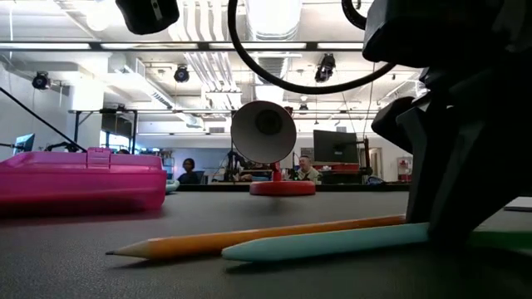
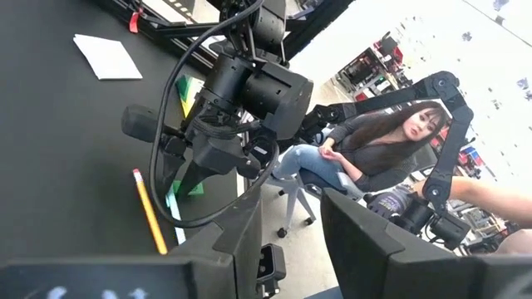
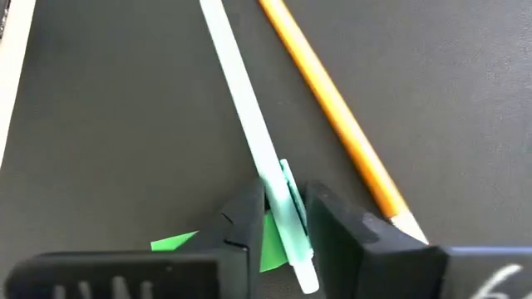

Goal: Pack school essentials
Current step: Put the light blue pen into the red supply box

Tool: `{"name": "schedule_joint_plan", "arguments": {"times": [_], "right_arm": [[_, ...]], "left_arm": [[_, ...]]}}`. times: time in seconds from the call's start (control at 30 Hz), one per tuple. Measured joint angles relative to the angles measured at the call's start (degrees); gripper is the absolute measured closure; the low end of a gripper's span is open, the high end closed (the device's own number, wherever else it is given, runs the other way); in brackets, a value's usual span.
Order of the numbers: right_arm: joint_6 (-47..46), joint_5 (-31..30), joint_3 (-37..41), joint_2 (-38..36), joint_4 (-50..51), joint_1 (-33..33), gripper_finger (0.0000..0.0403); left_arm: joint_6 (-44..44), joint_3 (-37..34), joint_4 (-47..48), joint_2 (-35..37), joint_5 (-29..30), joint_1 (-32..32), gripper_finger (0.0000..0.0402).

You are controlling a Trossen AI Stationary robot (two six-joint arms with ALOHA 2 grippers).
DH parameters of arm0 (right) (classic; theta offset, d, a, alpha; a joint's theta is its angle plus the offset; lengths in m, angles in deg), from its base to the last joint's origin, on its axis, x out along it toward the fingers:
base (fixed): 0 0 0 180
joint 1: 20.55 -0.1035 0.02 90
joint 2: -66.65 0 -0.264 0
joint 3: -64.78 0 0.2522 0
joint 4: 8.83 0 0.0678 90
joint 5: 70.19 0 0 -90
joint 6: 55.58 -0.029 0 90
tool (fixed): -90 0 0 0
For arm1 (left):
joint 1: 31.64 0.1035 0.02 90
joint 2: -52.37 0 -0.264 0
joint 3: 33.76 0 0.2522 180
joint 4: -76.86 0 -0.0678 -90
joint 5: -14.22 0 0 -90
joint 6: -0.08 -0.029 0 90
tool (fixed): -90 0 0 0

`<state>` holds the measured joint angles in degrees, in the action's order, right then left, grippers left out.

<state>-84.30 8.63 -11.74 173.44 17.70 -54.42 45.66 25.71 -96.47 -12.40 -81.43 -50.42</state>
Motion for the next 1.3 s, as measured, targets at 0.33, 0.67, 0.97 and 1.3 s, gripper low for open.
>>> {"name": "schedule_joint_plan", "arguments": {"times": [0.33, 0.67, 0.97, 1.3], "right_arm": [[-0.8, 0.0, 0.1, -0.3, 0.0, 0.0, 0.0375], [-1.4, 1.3, 0.6, -4.3, -2.4, -0.3, 0.0382], [-1.3, 0.6, 0.4, -11.0, -4.5, -0.8, 0.0382], [2.0, -6.0, 0.3, -21.5, -4.6, -1.2, 0.0381]], "left_arm": [[0.0, 0.0, 0.0, 0.0, 0.0, 0.0, 0.0295], [0.0, 0.0, 0.0, 0.0, 0.0, 0.0, 0.0295], [-1.2, -0.2, 0.1, 0.0, -0.1, 0.0, 0.0295], [-5.9, -0.2, 0.1, 0.0, -0.9, 0.0, 0.0294]]}}
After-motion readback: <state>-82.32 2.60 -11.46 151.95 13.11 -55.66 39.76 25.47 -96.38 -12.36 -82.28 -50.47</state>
